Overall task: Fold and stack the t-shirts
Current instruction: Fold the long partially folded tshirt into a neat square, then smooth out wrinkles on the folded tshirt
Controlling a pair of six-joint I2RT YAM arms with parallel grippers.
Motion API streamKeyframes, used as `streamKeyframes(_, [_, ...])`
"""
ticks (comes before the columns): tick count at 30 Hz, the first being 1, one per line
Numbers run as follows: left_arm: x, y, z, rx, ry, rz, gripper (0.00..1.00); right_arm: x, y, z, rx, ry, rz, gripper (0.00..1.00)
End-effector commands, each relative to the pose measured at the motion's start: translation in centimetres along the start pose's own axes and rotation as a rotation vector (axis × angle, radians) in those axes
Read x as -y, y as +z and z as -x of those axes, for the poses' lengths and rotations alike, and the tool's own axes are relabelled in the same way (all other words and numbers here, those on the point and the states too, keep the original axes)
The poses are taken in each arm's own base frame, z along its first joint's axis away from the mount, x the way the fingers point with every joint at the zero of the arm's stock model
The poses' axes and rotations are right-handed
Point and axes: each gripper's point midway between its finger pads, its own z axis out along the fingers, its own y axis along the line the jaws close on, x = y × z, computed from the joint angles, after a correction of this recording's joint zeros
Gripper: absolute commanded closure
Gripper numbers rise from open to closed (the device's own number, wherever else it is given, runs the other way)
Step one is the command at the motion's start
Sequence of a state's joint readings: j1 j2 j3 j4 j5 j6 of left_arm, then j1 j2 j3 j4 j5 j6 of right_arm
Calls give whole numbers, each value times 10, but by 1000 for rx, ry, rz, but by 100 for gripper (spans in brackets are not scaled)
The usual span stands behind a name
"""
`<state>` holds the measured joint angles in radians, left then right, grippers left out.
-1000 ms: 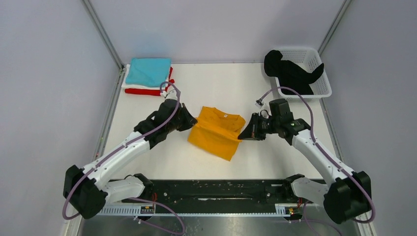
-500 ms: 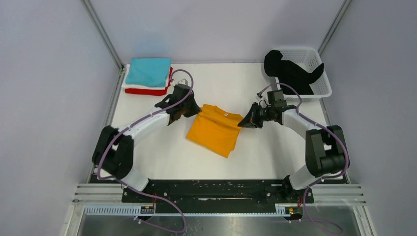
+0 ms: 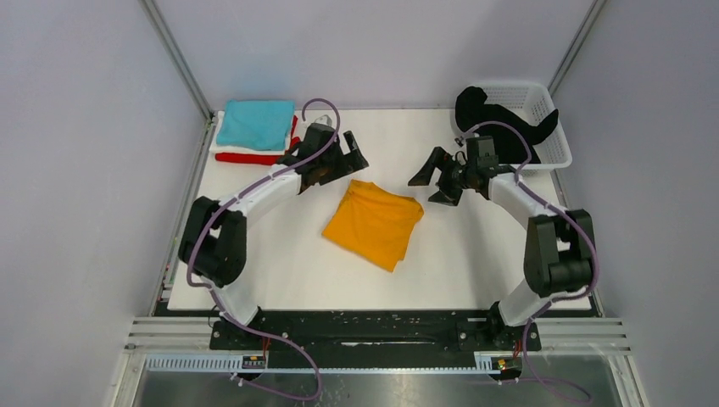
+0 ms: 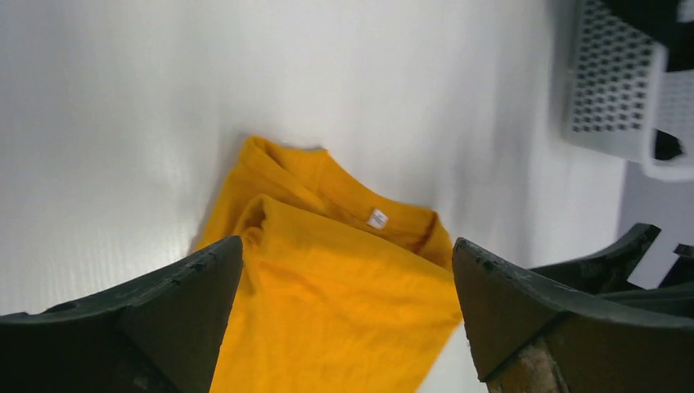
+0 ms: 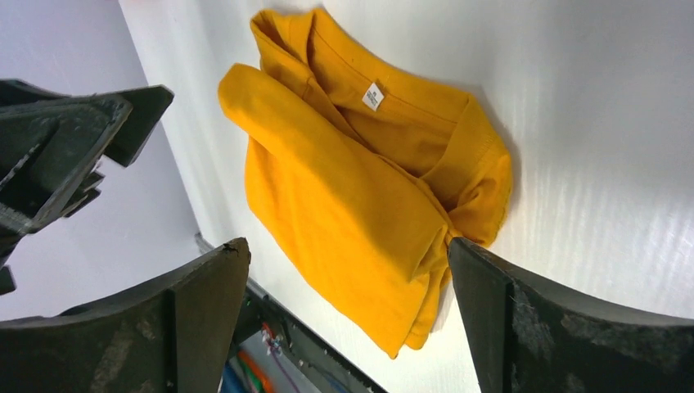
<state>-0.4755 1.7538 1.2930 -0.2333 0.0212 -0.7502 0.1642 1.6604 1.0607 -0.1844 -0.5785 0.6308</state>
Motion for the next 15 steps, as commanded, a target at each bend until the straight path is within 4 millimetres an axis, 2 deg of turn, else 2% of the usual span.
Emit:
streamKeyframes(1, [43, -36, 2, -22, 36, -215, 1, -9, -37, -3, 112, -79, -46, 1])
streamKeyframes(3, [51, -36, -21, -108, 52, -284, 1, -16, -37, -23, 80, -92, 8, 1])
streamKeyframes(6, [58, -31, -48, -204, 79, -329, 1, -37, -29, -53, 6, -110, 134, 0])
streamKeyframes(9, [59, -24, -64, -241, 101, -323, 1, -54, -17, -70, -46, -133, 196, 1])
streamKeyframes(11, [51, -14, -66, -244, 106, -282, 1, -62, -9, -68, -50, -137, 218, 1])
streamKeyframes(15, [37, 12, -56, -217, 148, -177, 1, -60, 11, -51, -32, -113, 194, 1])
